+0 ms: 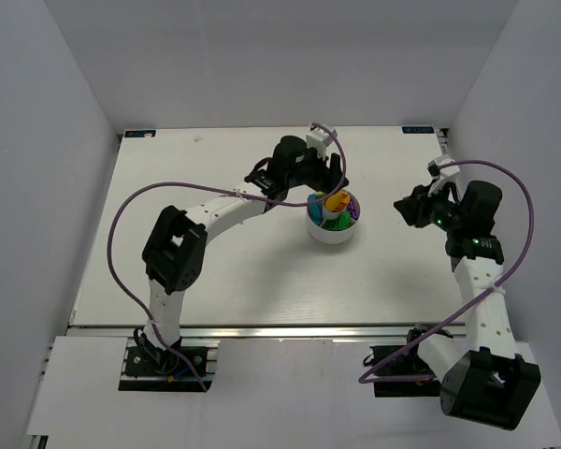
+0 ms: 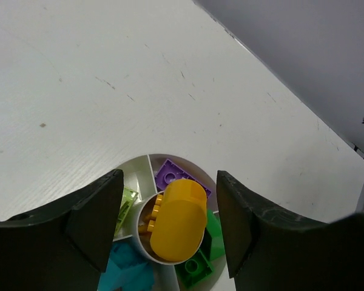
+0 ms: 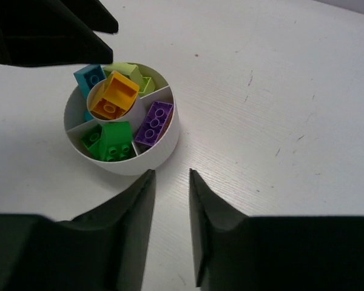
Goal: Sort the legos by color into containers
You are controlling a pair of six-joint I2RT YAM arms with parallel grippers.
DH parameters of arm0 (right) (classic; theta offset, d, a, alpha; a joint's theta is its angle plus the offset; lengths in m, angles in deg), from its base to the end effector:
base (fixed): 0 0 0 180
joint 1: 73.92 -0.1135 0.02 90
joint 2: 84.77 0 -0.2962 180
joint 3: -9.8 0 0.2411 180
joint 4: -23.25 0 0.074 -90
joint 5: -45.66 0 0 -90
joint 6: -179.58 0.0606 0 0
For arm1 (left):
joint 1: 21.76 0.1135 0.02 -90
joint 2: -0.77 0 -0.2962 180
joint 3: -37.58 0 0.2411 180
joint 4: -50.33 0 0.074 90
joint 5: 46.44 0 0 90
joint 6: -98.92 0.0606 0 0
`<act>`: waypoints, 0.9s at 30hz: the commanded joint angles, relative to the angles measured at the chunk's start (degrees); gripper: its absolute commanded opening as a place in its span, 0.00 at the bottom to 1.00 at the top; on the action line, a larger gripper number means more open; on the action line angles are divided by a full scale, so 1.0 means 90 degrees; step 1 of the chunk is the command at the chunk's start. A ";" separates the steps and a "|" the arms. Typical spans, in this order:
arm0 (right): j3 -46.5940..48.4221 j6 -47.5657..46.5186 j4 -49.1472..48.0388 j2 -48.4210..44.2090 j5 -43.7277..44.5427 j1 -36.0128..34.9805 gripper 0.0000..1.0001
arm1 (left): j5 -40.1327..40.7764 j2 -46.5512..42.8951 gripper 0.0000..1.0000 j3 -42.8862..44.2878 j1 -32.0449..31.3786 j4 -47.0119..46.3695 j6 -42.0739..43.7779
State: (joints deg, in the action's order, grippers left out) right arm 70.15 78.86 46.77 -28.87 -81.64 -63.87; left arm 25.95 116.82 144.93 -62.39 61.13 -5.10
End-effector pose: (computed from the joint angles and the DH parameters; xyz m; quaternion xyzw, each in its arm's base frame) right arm 0.2130 -0.0005 0.3376 -0.1901 0.7706 0.1571 0.5877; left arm 0.3771 -0.3477 0.2992 0.2717 0.7650 -0.3729 0.4493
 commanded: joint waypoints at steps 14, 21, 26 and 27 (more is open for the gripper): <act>-0.0093 0.0038 -0.0074 0.0010 0.0657 0.0427 0.89 | 0.1858 -0.6047 0.74 -0.4679 0.0138 0.0880 0.1137; -0.0688 0.0321 -0.0259 -0.0429 0.1467 0.0427 0.89 | 0.2580 -0.6546 0.98 -0.4896 0.0003 0.1390 0.1763; -0.0992 0.0312 -0.0514 -0.0722 0.1488 0.0456 0.89 | 0.2708 -0.6556 0.98 -0.5025 0.0002 0.1466 0.1919; -0.1012 0.0245 -0.0542 -0.0819 0.1498 0.0466 0.89 | 0.2756 -0.6566 0.98 -0.5073 0.0002 0.1418 0.1939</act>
State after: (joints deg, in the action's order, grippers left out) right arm 61.25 80.87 45.59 -34.01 -69.73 -60.14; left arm 48.20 58.57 99.47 -62.08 73.69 10.51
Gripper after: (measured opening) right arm 0.894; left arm 0.979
